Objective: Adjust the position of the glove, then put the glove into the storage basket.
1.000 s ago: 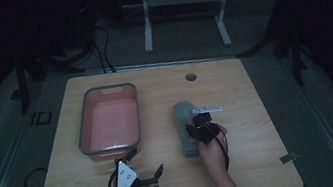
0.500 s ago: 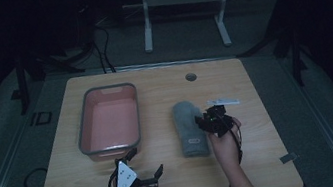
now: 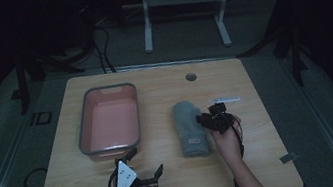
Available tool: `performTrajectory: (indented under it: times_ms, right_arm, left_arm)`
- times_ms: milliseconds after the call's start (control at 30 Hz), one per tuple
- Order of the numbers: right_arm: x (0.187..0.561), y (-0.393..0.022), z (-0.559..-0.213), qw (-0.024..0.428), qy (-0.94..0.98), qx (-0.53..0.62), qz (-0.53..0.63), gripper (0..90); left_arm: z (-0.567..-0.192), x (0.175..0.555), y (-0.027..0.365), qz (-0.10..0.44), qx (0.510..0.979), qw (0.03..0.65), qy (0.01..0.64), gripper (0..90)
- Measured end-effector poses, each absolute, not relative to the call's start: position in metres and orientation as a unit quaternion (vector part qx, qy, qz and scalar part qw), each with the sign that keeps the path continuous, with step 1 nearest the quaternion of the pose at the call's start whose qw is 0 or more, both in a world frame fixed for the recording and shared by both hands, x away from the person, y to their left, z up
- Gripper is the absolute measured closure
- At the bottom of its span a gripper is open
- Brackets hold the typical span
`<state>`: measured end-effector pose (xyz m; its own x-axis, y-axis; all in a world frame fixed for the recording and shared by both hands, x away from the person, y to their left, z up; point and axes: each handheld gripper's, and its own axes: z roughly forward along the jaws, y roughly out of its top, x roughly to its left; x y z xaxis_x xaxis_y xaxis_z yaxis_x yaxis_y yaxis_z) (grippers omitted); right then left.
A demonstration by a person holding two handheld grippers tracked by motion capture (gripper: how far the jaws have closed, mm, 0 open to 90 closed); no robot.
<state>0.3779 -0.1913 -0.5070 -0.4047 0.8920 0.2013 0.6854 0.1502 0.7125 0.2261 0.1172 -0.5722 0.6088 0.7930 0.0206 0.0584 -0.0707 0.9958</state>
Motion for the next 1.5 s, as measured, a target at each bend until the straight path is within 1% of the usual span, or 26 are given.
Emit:
performTrajectory:
  times_ms: [33,67,133,267,533,633,667,700,767,833,900,1000,1033,1067,1133,1200,1233,1300,1367,1400,1433,1467,1500]
  right_arm:
    - [0.379,-0.19,-0.508,0.137,0.751,0.527,0.375,77.4]
    - [0.379,-0.19,-0.509,0.13,0.753,0.524,0.375,83.4]
    - [0.378,-0.191,-0.509,0.13,0.753,0.527,0.372,88.4]
    - [0.378,-0.192,-0.509,0.136,0.755,0.531,0.359,90.0]
    - [0.377,-0.187,-0.526,0.142,0.765,0.536,0.327,90.0]
    - [0.376,-0.189,-0.526,0.14,0.765,0.536,0.329,89.5]
    - [0.376,-0.19,-0.525,0.14,0.764,0.535,0.331,86.3]
    - [0.374,-0.194,-0.519,0.145,0.766,0.529,0.335,80.9]
    - [0.371,-0.2,-0.512,0.147,0.768,0.522,0.341,75.2]
    - [0.37,-0.203,-0.508,0.146,0.768,0.519,0.347,73.7]
    - [0.363,-0.21,-0.493,0.155,0.77,0.507,0.354,69.0]
    - [0.355,-0.212,-0.484,0.163,0.775,0.492,0.361,65.1]
    - [0.355,-0.212,-0.484,0.163,0.775,0.492,0.361,65.1]
    - [0.353,-0.212,-0.482,0.161,0.777,0.488,0.364,63.6]
    - [0.349,-0.211,-0.481,0.155,0.783,0.476,0.369,61.3]
    - [0.348,-0.21,-0.483,0.15,0.782,0.475,0.375,59.4]
    - [0.349,-0.209,-0.484,0.147,0.782,0.474,0.376,56.6]
    - [0.351,-0.207,-0.486,0.137,0.779,0.476,0.384,53.3]
    - [0.354,-0.203,-0.489,0.138,0.781,0.474,0.382,50.1]
    - [0.355,-0.202,-0.491,0.135,0.78,0.475,0.383,50.2]
    - [0.355,-0.202,-0.491,0.135,0.78,0.475,0.383,50.2]
    - [0.357,-0.201,-0.492,0.133,0.779,0.477,0.384,50.2]
    - [0.36,-0.199,-0.495,0.13,0.778,0.479,0.384,49.5]
  left_arm:
    - [-0.572,0.226,0.117,0.305,0.665,0.602,0.32,0.2]
    - [-0.572,0.226,0.117,0.305,0.665,0.602,0.32,0.2]
    - [-0.572,0.226,0.117,0.305,0.665,0.602,0.32,0.2]
    - [-0.572,0.226,0.117,0.306,0.665,0.602,0.319,0.2]
    - [-0.572,0.227,0.117,0.301,0.666,0.6,0.325,0.2]
    - [-0.571,0.229,0.118,0.294,0.666,0.6,0.331,0.2]
    - [-0.571,0.23,0.117,0.286,0.672,0.595,0.336,0.2]
    - [-0.57,0.231,0.116,0.279,0.677,0.591,0.339,0.2]
    - [-0.565,0.233,0.113,0.264,0.686,0.586,0.34,0.2]
    - [-0.561,0.234,0.111,0.26,0.689,0.586,0.338,0.2]
    - [-0.544,0.239,0.1,0.251,0.703,0.583,0.323,0.2]
    - [-0.53,0.25,0.087,0.225,0.718,0.576,0.318,0.2]
    - [-0.53,0.25,0.087,0.225,0.718,0.576,0.318,0.2]
    - [-0.524,0.258,0.077,0.204,0.728,0.571,0.321,0.2]
    - [-0.519,0.267,0.067,0.182,0.736,0.564,0.328,0.2]
    - [-0.514,0.275,0.058,0.175,0.741,0.558,0.33,0.2]
    - [-0.512,0.279,0.054,0.178,0.743,0.554,0.332,0.2]
    - [-0.509,0.289,0.045,0.183,0.745,0.54,0.346,0.2]
    - [-0.507,0.301,0.039,0.173,0.748,0.527,0.365,0.2]
    - [-0.507,0.306,0.036,0.174,0.747,0.518,0.379,0.4]
    - [-0.507,0.306,0.036,0.174,0.747,0.518,0.379,5.4]
    - [-0.508,0.315,0.033,0.173,0.742,0.513,0.396,5.4]
    - [-0.508,0.32,0.03,0.177,0.743,0.5,0.408,7.3]
